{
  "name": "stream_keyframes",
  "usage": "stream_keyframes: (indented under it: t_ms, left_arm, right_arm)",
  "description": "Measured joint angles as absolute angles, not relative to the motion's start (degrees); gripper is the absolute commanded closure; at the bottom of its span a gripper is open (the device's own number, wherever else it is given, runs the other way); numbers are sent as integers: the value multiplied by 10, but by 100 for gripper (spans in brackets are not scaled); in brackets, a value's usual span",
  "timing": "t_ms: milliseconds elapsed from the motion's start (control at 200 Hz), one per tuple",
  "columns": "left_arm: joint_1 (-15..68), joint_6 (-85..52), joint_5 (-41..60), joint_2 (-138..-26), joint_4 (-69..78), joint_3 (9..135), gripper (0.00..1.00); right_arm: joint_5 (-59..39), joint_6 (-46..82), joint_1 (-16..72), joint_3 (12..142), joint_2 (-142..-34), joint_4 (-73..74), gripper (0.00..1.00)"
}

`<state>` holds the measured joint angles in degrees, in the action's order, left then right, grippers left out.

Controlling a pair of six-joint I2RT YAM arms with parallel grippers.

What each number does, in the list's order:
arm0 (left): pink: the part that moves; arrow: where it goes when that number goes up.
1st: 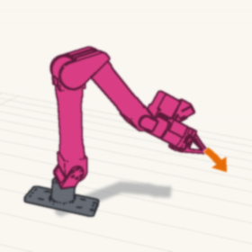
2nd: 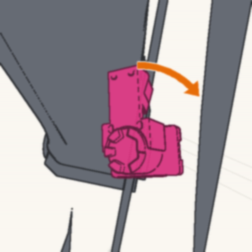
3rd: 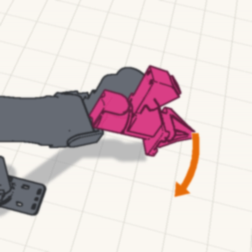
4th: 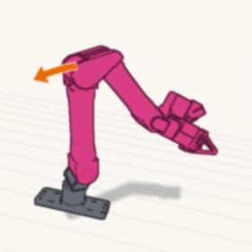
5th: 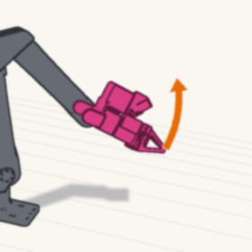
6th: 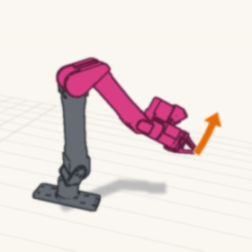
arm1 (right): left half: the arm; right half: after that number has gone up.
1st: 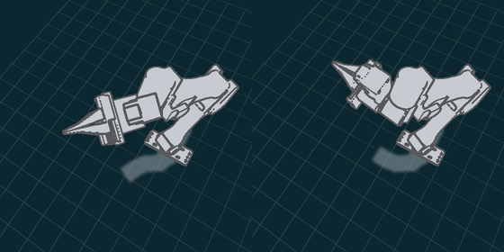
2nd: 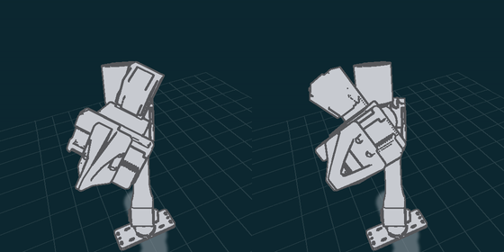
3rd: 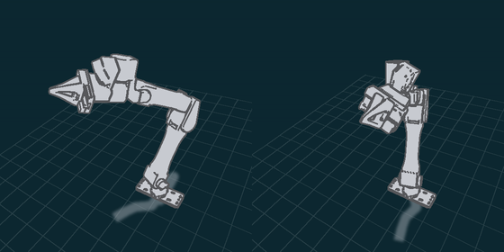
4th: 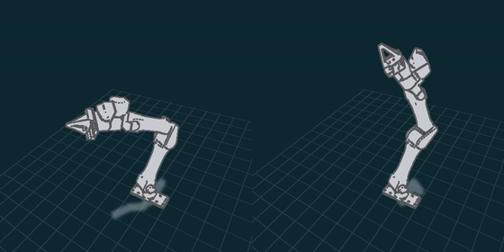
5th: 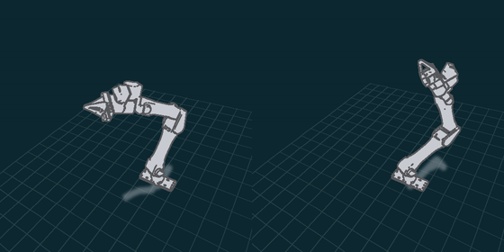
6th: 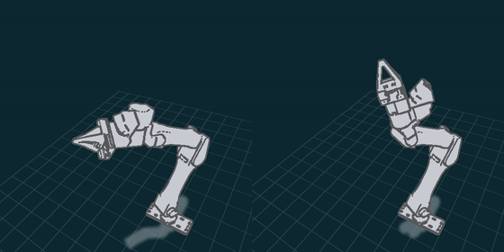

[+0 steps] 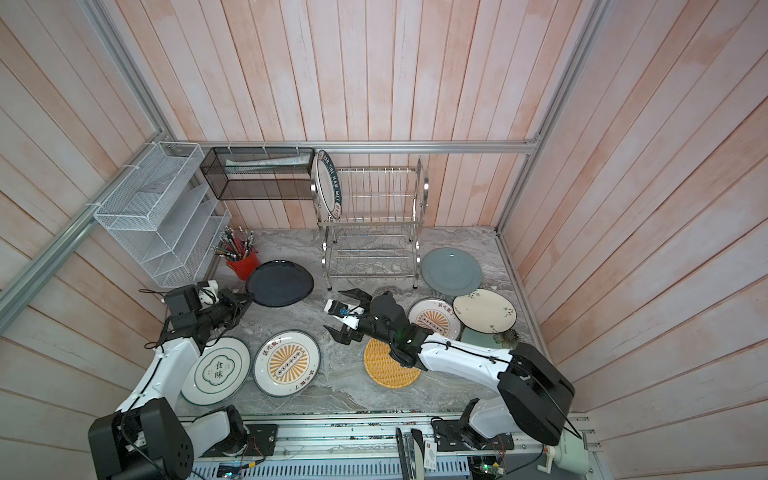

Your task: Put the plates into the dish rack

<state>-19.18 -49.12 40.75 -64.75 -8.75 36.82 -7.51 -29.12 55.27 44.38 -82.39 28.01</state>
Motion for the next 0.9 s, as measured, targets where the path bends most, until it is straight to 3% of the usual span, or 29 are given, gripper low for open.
stream_keyframes:
  t_ms: [350, 900]
  left_arm:
    - [-191, -491, 428, -611, -158, 370, 100]
    - [-182, -484, 431, -594, -211, 391, 100]
  right_arm:
    - [2, -499, 588, 554, -994, 278, 31]
    - [115, -613, 596, 631, -1113, 356, 37]
